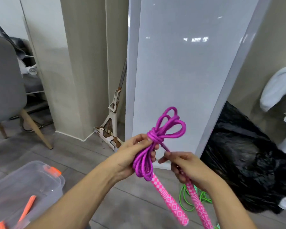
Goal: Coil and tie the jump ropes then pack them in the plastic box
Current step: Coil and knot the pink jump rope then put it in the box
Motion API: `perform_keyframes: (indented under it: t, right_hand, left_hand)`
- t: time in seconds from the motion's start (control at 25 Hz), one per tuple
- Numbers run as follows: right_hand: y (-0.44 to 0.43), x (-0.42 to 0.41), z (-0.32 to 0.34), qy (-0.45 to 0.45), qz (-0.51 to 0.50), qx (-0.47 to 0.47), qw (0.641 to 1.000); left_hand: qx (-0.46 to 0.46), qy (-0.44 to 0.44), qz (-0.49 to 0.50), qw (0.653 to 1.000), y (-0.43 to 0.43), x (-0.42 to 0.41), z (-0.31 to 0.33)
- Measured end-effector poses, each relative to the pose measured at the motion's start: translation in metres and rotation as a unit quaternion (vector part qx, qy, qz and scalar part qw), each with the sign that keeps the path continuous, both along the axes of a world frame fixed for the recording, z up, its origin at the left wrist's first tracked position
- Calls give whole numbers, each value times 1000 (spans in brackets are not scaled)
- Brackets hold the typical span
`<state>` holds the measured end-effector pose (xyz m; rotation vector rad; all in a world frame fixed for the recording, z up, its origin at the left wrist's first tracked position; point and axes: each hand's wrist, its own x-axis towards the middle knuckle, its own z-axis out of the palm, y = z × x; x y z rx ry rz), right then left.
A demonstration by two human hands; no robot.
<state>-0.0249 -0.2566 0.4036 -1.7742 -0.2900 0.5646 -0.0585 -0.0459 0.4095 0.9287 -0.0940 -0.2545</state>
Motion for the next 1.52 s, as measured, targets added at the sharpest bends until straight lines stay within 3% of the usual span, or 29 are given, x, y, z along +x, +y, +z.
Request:
perform_keyframes:
  t: [0.08,0.2,0.28,0.36,0.44,0.52,0.64,0.72,0.84,0.92,1.12,1.32,1.4,1.52]
  right_hand:
    - [-5,2,1,23,-3,-10,1000]
    - [-12,4,17,38,27,-8,999]
    - [-9,-4,22,5,83,-55,995]
    - [-4,-10,22,-48,114,-108,986]
    - [1,-8,25,-72,71,-94,990]
    - [2,-7,27,-49,22,-32,998]
    - [6,-9,30,-58,56,21,997]
    - [7,-9,31,-151,63,9,986]
    - [6,-7,28,-323,-23,-95,941]
    - [11,-9,26,-369,-77,-113,919]
    - [22,-9,22,-245,-144,23,958]
    - [27,-1,24,-173,-203,90,960]
    - [32,-2,18,-162,-211,108,958]
    - [38,-3,12,-193,-231,103,948]
  left_hand:
    - [-23,66,127,989,4,18,-7]
    - [-2,100,225,969,10,35,-11]
    - [129,82,273,950,14,34,-16]
    - [347,22,281,895,15,27,-22]
    - [435,9,264,861,17,25,-24]
    - [386,41,238,890,18,26,-25]
    - [252,88,188,945,13,27,-19]
    - [245,86,164,952,14,24,-11]
    - [297,58,120,946,19,21,-7]
    - [302,46,92,948,18,17,-8]
    - [242,11,38,969,12,14,-5]
    - [213,-19,1,977,13,13,7]
    - [236,-41,-14,971,13,11,2]
    - [339,-102,-7,935,13,11,-1]
